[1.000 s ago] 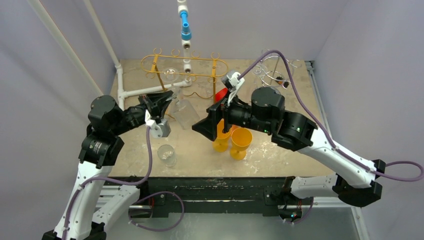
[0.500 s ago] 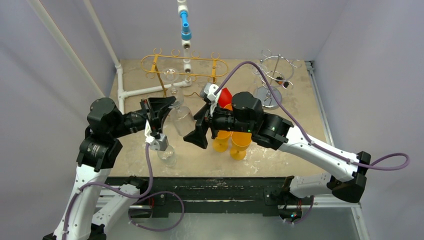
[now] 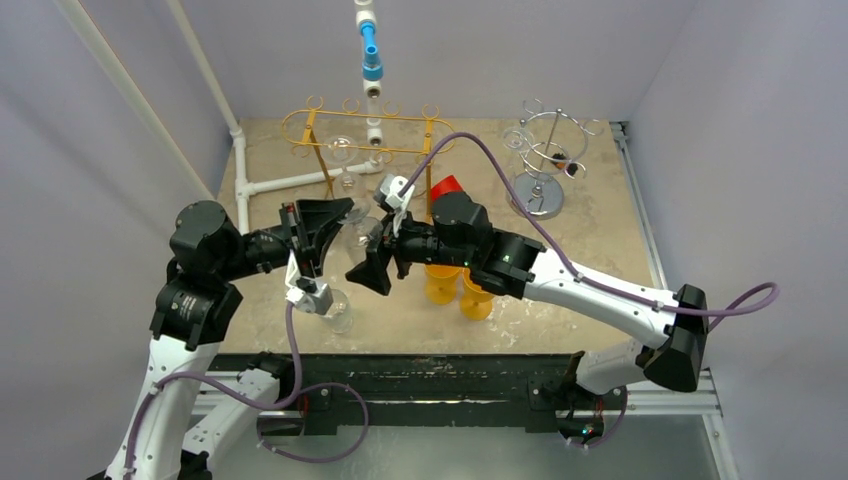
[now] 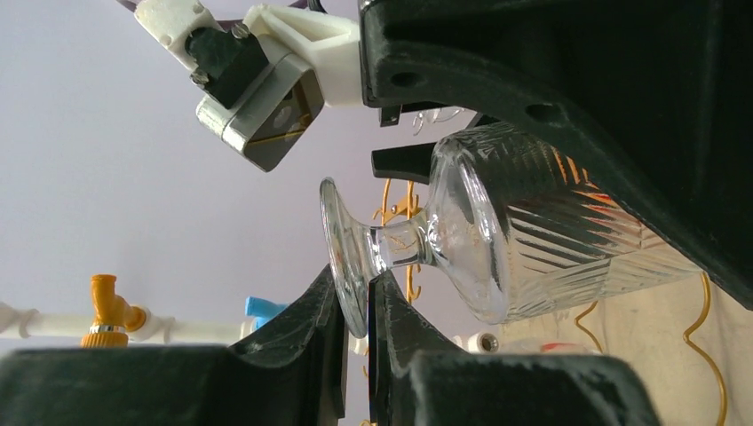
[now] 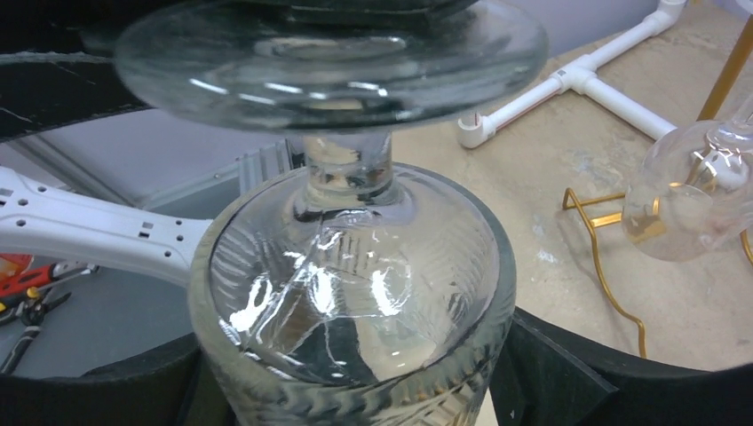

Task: Place the wine glass upside down on the wine glass rack
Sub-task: Turn the wine glass upside down at the wine rack.

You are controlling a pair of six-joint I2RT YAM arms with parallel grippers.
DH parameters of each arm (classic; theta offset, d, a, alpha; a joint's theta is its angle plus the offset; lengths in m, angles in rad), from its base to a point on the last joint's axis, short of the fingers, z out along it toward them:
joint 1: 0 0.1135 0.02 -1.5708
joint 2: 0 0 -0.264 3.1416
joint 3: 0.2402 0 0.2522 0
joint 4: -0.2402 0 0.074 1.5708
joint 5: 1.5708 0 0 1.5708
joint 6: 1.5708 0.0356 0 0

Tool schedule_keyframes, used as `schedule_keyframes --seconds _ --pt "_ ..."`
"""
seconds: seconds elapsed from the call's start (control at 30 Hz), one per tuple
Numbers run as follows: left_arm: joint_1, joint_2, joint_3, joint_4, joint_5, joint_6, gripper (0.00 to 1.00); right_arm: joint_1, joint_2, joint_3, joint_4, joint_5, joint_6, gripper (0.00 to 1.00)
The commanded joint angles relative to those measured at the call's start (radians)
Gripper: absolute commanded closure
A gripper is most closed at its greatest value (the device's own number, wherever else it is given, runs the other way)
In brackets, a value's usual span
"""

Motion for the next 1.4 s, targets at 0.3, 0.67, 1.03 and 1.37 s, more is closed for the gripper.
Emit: schedule_keyframes --seconds 0.3,0.67,1.03,1.37 --pt "0.000 -0.027 -0.032 0.026 0.088 0.129 0.65 -0.002 -0.232 -0.202 0.245 0.218 -0.021 0.68" --pt "0.000 -0.087 -0.117 0.190 0.068 0.054 0.19 -0.186 -0.503 -0.455 0.224 0.503 -0.005 0.96" --pt "0.000 -0.132 -0.182 0.612 0.012 -0.313 1.00 -0.305 -0.665 -0.651 0.249 0.871 0.002 1.00" --pt "0.000 -0.077 -0.079 0.395 0.026 -0.345 0.73 -0.418 -0.700 -0.770 0.371 0.971 0.003 1.00"
